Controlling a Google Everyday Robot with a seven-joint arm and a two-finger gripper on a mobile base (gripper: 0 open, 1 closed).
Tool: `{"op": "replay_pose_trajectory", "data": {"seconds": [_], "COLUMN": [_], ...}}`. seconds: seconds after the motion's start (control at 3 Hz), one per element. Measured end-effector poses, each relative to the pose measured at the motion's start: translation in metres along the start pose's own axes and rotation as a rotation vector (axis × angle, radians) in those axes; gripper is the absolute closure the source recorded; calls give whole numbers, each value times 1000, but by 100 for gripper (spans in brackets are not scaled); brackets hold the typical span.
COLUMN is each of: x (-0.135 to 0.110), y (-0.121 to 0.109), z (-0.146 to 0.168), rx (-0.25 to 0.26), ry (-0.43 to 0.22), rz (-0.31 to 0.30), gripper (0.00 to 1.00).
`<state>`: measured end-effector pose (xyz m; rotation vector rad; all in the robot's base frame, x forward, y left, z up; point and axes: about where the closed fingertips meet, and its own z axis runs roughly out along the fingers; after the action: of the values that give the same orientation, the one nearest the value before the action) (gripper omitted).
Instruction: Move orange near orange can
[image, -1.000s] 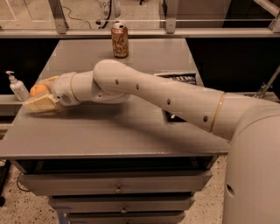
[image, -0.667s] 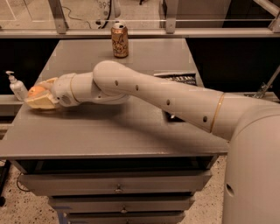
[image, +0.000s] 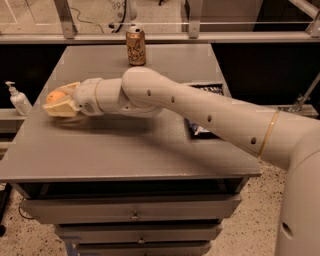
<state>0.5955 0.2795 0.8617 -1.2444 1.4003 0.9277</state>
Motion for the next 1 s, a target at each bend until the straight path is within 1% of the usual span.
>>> {"op": "replay_pose_trajectory", "data": {"seconds": [0.33,0.67,1.0], "x": [-4,-4,-8], "y": [-44,-44,-48], "z": [-70,-70,-84], "rx": [113,113,147], "ry": [30,30,65], "rz": [-37,-37,-58], "gripper": [100,100,100]}}
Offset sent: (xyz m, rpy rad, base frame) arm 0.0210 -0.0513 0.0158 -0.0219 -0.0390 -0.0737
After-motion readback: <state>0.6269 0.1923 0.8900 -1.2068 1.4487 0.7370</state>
